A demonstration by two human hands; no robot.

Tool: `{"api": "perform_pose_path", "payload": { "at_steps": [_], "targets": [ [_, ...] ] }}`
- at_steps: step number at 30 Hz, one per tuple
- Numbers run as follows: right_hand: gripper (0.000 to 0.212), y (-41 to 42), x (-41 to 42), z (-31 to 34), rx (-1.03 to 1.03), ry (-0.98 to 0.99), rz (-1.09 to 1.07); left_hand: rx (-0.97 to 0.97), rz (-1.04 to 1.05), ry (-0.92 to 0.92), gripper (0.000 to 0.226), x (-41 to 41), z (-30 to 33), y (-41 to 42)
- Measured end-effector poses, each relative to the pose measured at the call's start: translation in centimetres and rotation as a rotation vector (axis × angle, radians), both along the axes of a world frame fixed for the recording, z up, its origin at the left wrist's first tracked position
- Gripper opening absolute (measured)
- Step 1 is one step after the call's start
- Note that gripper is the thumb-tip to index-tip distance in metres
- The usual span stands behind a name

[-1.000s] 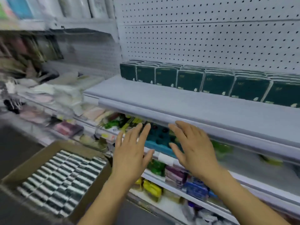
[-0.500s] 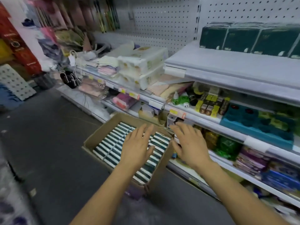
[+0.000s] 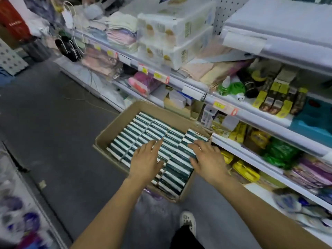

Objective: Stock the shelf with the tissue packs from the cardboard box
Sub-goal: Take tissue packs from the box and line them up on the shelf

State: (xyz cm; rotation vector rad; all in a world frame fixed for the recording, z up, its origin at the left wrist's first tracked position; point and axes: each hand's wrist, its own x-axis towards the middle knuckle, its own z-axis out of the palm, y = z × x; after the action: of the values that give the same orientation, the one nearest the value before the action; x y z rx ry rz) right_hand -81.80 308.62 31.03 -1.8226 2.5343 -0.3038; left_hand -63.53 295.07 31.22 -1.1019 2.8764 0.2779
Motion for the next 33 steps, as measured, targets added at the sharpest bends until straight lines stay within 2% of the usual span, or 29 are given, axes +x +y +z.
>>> {"api": "perform_pose_path", "payload": {
  "at_steps": [8, 14, 17, 21, 26, 29, 31, 33],
  "targets": [
    [0.036, -2.5, -1.1, -7.9, 0.260, -0.072, -0.051, 0.220, -0.084, -0.177, 0.071, -1.9, -8.2, -2.3],
    [0.024, -3.9, -0.6, -11.8, 0.425, -0.095, -0.037, 0.330, -0.194, -0.191, 0.070, -2.6, -13.3, -3.3],
    [0.029, -4.3, -0.1, -13.1, 0.509, -0.053, -0.071, 0.326, -0.244, -0.193, 0.067, -3.0, -14.8, -3.7],
    [0.042, -4.7, 0.3, -14.6, 0.468, -0.014, -0.181, 0.278, -0.248, -0.120, 0.046, -3.5, -15.5, -4.0],
    [0.022, -5.7, 0.9, -14.3, 0.442, -0.045, -0.223, 0.287, -0.267, -0.047, 0.030, -3.6, -15.5, -4.7],
    [0.016, -5.5, 0.8, -12.9, 0.395, -0.066, -0.288, 0.458, -0.204, 0.062, 0.025, -2.7, -14.0, -5.7],
    [0.015, -5.1, 0.5, -11.2, 0.300, -0.115, -0.329, 0.648, -0.069, 0.149, 0.026, -2.0, -12.0, -6.4],
    [0.012, -4.7, 0.1, -8.8, 0.190, -0.162, -0.371, 0.728, -0.011, 0.222, 0.025, -1.5, -9.8, -7.2]
  ]
}}
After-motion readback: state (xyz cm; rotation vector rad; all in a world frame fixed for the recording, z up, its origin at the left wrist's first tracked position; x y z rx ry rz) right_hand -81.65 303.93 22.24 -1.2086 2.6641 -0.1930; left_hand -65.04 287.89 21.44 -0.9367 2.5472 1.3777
